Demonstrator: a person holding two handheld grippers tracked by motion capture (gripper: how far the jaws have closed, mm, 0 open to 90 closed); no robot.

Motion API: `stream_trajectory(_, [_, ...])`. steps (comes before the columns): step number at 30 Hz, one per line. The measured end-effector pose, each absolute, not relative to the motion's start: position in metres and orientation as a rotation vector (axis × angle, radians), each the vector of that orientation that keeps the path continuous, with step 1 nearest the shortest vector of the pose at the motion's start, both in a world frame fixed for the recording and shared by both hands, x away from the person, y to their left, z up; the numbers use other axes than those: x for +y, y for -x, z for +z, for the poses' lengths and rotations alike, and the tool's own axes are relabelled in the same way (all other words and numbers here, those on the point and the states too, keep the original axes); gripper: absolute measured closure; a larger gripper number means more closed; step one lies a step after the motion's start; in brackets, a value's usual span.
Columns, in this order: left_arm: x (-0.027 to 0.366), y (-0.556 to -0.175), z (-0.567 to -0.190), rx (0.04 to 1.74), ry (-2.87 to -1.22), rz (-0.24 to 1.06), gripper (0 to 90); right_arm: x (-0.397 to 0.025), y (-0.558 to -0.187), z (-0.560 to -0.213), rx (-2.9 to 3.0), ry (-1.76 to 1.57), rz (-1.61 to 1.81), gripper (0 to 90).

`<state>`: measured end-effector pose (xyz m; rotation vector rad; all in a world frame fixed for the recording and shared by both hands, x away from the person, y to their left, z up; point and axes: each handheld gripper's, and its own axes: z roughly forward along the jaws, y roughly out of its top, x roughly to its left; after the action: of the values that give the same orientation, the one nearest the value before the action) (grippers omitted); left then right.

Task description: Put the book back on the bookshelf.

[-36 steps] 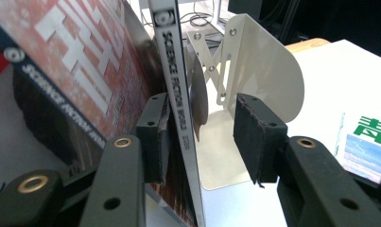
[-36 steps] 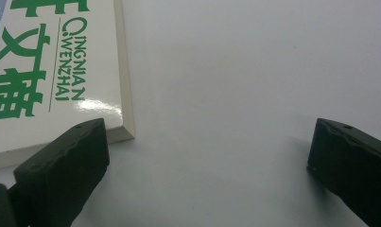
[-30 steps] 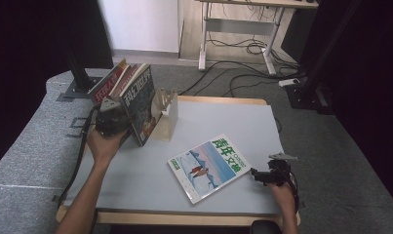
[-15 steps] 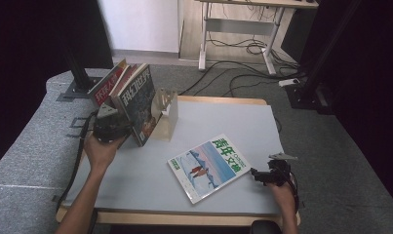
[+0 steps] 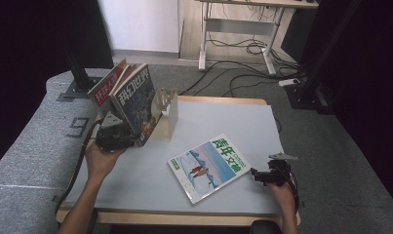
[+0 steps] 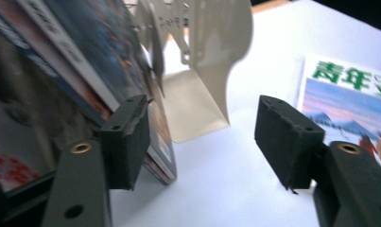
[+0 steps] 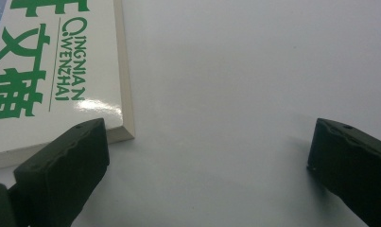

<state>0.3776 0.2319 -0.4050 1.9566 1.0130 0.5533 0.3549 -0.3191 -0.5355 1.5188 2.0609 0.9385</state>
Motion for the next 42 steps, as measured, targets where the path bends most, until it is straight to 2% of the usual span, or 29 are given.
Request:
stream_trajectory(10, [0.221, -0.366, -0.430, 0.933, -2.037, 0.462, 14.1, -0.319, -0.355, -0.536, 2.061, -1.517, 0.938, 0.0])
stream_trajectory(13, [0.217, -0.362, -0.440, 0.912, -2.066, 0.436, 11.3, -0.319, -0.355, -0.536, 2.060, -1.517, 0.937, 0.0])
stream_trajectory(18, [0.206, -0.359, -0.456, 0.865, -2.167, 0.411, 0.6, -0.319, -0.355, -0.536, 2.060, -1.516, 0.937, 0.0])
stream_trajectory(27, [0.190, -0.359, -0.484, 0.793, -2.293, 0.342, 0.0, -0.319, -0.355, -0.536, 2.059, -1.517, 0.937, 0.0])
stream_trajectory(32, [0.190, -0.361, -0.498, 0.807, -2.296, 0.299, 0.0, -0.319, -0.354, -0.536, 2.059, -1.516, 0.937, 0.0])
stream_trajectory(42, [0.188, -0.364, -0.521, 0.818, -2.346, 0.299, 0.0, -0.319, -0.354, -0.536, 2.059, -1.516, 0.937, 0.0])
